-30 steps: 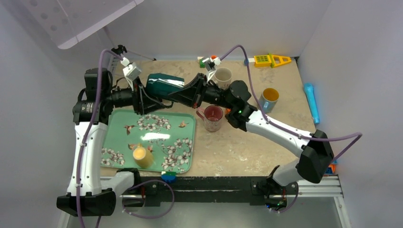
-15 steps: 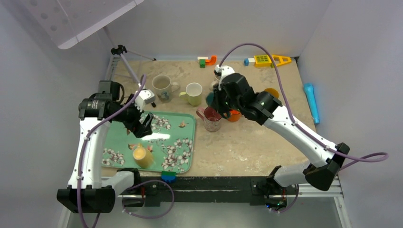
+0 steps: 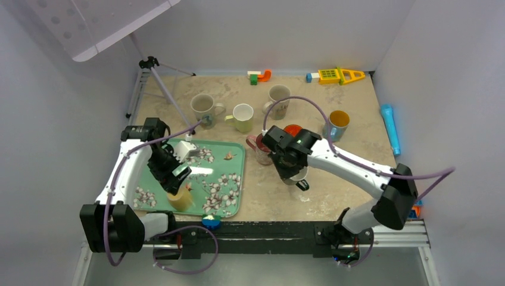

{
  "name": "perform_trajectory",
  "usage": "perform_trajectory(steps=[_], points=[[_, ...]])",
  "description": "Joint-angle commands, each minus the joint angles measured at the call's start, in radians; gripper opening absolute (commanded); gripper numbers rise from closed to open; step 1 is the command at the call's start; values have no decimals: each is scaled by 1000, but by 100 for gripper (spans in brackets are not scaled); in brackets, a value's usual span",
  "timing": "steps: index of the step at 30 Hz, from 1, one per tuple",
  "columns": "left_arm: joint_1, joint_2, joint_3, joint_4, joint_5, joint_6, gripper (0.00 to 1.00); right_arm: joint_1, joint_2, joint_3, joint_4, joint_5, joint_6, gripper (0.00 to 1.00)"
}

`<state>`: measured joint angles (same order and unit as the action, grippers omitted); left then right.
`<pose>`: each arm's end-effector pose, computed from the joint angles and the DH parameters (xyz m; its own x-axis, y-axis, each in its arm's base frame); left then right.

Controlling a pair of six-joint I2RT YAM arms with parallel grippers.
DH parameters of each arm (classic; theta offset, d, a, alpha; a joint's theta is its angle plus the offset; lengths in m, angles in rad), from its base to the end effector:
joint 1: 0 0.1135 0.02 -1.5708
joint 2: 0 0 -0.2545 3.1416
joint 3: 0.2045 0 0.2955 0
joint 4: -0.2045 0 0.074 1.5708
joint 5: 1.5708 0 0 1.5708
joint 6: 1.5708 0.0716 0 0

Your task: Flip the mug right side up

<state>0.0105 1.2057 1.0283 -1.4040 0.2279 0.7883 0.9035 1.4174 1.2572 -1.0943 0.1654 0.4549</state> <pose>0.2232 -0.0138 0.2155 -0.7139 0.6834 -0.1527 0.7002 0.6942 -0.1668 0.2081 0.2451 0.2406 -0.8548 -0.3847 -0.3482 -0.4091 0.9125 -0.0039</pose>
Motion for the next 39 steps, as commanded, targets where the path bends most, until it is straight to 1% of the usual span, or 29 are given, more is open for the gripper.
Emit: perform_trajectory(steps=[1, 4, 7, 10, 14, 15, 18, 19, 21, 25, 28, 32, 35, 37, 39], points=[[-3, -15, 1, -35, -16, 45, 98, 3, 87, -39, 68, 30, -23, 0], [-3, -40, 23, -77, 15, 59, 98, 3, 133, -43, 103, 3, -58, 0], [-3, -55, 10, -94, 31, 69, 97, 3, 167, -39, 120, 18, -76, 0], [-3, -41, -54, -77, 24, 78, 91, 3, 178, -36, 131, 24, -89, 14], [-3, -19, -75, -37, 57, 77, 77, 3, 181, -24, 144, 27, -105, 23], [-3, -8, -75, -29, 66, 76, 74, 3, 182, -16, 144, 34, -106, 27], [-26, 39, -68, -1, 70, 67, 63, 3, 174, -3, 136, 67, -103, 44], [-30, 47, -67, 23, 70, 63, 62, 3, 168, 0, 134, 72, -100, 47], [-39, 63, -59, 72, 75, 53, 56, 3, 153, 8, 129, 85, -95, 51], [-70, 105, -19, 139, 117, 49, 50, 3, 128, 28, 120, 115, -84, 52], [-117, 144, 32, 210, 127, 7, 49, 3, 106, 30, 108, 133, -71, 55], [-169, 204, 136, 280, 181, -53, 51, 3, 76, 36, 93, 160, -57, 58], [-210, 252, 199, 273, 224, -59, 58, 3, 57, 43, 84, 179, -48, 64], [-213, 271, 253, 235, 302, -54, 64, 3, 38, 47, 85, 190, -44, 67], [-210, 264, 295, 231, 326, -89, 71, 3, 21, 57, 96, 194, -42, 70]])
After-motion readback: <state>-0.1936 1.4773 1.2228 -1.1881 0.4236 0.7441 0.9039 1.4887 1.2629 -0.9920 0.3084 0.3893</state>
